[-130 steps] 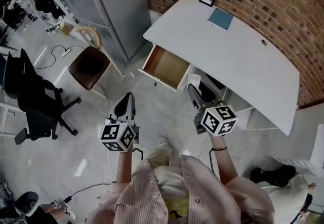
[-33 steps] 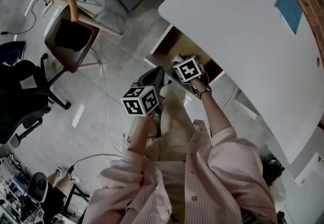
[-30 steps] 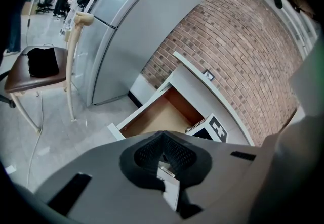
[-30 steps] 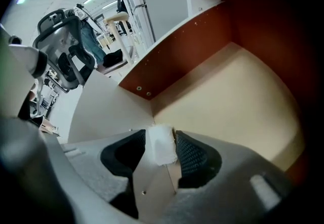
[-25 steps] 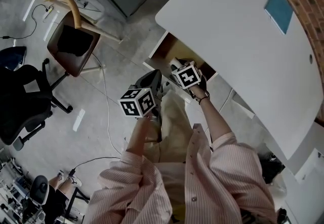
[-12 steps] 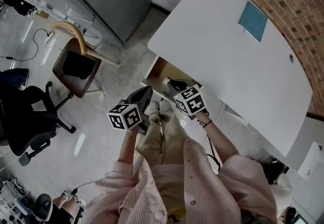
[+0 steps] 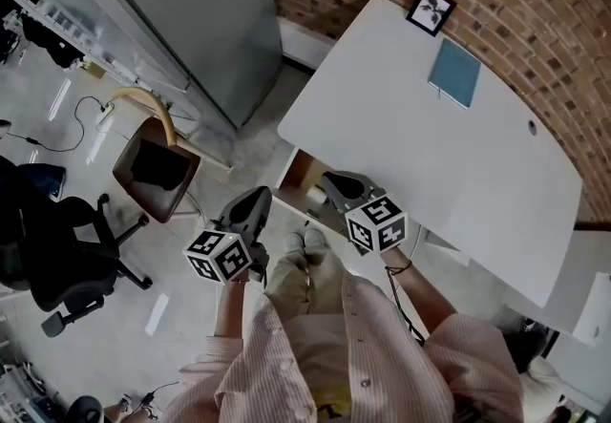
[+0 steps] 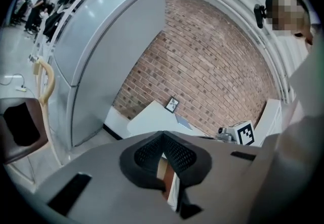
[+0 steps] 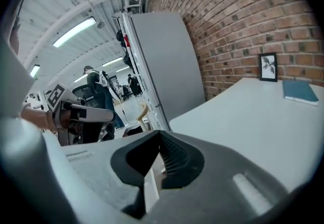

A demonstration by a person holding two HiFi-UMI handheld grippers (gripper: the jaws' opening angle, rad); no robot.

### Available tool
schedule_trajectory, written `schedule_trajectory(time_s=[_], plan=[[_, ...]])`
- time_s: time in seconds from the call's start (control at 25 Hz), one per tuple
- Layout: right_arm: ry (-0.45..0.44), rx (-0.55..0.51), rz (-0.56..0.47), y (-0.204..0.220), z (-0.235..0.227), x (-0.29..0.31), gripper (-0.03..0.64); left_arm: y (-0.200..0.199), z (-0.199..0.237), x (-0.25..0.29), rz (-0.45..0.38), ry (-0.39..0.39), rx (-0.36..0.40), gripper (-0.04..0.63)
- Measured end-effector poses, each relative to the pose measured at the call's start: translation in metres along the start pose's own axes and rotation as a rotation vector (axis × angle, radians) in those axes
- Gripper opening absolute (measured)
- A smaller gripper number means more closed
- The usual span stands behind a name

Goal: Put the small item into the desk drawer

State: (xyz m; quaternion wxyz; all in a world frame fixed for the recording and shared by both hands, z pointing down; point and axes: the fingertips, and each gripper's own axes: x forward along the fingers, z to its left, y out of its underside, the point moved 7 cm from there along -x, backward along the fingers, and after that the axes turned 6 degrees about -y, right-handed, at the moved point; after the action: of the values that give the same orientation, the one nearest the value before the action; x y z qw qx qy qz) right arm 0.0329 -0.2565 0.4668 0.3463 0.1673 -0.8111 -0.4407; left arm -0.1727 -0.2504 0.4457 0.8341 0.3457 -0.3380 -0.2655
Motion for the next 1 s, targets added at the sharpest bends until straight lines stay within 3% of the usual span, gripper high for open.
schedule_trajectory(time_s=[0.24, 1.0], plan=[[0.022, 0.004, -0.123, -0.041, 0.003, -0.030, 0.008, -0.031, -0.013, -0.020, -0.080, -0.038, 0.061, -0.002], [0.065, -0.088, -0.464, -0.132, 0.015, -0.096, 0.006, -0.123, -0.059, -0.064, -0.327, -0.126, 0.414, -0.002]])
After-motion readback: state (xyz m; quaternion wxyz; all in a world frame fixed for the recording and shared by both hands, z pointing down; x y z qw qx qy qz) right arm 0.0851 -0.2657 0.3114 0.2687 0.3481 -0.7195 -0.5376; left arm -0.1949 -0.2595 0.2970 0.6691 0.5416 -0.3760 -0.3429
